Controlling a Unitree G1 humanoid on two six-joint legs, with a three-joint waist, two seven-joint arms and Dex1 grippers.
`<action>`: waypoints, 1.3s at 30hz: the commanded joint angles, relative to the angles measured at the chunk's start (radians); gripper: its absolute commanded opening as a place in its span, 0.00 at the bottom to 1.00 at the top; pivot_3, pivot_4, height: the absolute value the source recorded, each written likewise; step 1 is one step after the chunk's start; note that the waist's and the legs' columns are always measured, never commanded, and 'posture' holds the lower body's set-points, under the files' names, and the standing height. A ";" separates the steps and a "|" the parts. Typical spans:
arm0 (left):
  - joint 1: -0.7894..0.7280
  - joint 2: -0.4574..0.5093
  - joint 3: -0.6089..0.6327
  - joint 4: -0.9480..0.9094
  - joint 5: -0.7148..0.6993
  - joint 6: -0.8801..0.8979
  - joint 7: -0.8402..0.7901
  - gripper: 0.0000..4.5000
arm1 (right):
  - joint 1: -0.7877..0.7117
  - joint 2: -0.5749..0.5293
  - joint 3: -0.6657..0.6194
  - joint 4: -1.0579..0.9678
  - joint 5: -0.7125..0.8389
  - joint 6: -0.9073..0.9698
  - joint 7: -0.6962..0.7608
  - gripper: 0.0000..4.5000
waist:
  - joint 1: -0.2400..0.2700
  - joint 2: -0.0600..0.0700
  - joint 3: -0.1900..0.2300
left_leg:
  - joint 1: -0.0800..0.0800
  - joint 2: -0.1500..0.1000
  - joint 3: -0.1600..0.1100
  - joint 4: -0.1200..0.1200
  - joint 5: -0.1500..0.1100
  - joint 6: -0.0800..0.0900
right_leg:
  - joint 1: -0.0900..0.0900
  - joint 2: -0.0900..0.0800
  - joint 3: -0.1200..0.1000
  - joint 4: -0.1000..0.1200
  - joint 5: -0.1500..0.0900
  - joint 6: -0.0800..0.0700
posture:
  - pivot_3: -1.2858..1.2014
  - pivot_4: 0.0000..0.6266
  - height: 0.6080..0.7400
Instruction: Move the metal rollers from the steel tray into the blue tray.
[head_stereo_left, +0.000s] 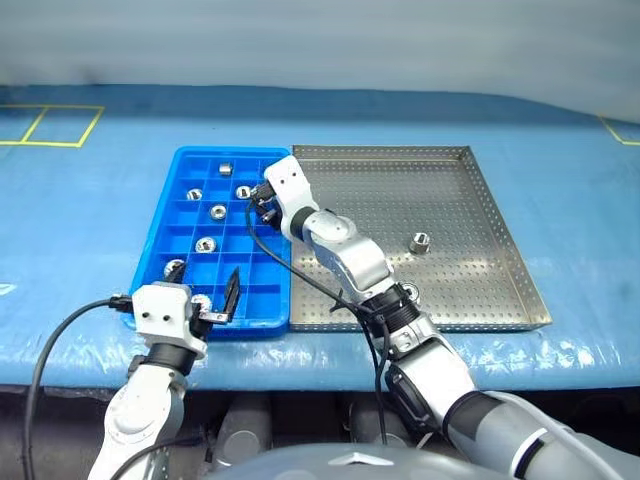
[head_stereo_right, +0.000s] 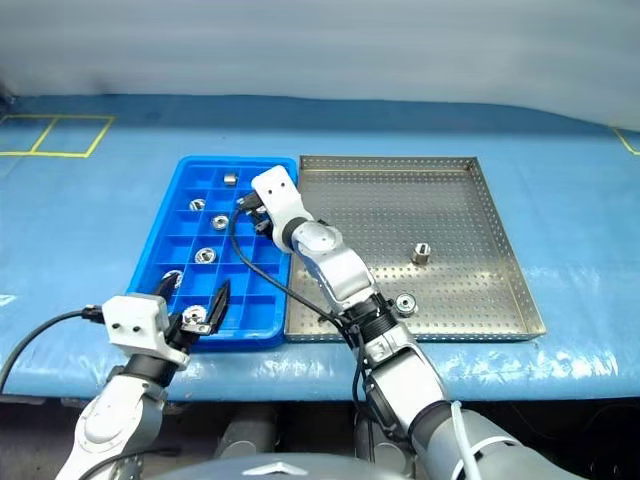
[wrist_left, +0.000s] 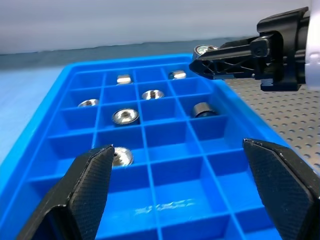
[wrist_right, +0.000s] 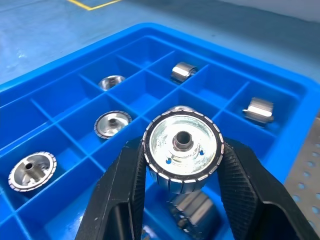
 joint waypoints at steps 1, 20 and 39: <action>0.031 -0.017 -0.006 -0.057 0.021 -0.050 0.018 1.00 | -0.031 0.084 0.021 0.000 0.016 -0.027 0.032 0.38 | 0.014 0.000 0.000 | 0.000 0.000 0.000 0.000 0.000 0.000 | 0.000 0.000 0.000 0.000 0.000 0.000 | 0.65 0.24 1.00; 0.060 -0.023 -0.033 -0.045 0.021 -0.081 0.005 1.00 | 0.053 0.060 0.081 0.071 0.018 0.017 0.044 0.61 | 0.030 0.000 0.000 | 0.000 0.001 0.000 -0.001 0.000 0.000 | -0.001 0.000 -0.001 0.000 -0.001 -0.002 | 0.64 0.24 1.00; -0.190 0.053 -0.099 0.081 -0.069 0.016 -0.159 1.00 | 0.193 -0.119 -0.159 -0.407 0.027 0.193 -0.087 0.99 | -0.036 0.001 0.000 | 0.000 0.000 0.001 0.001 0.000 0.000 | 0.000 -0.001 -0.001 0.000 -0.001 -0.001 | 0.51 0.24 1.00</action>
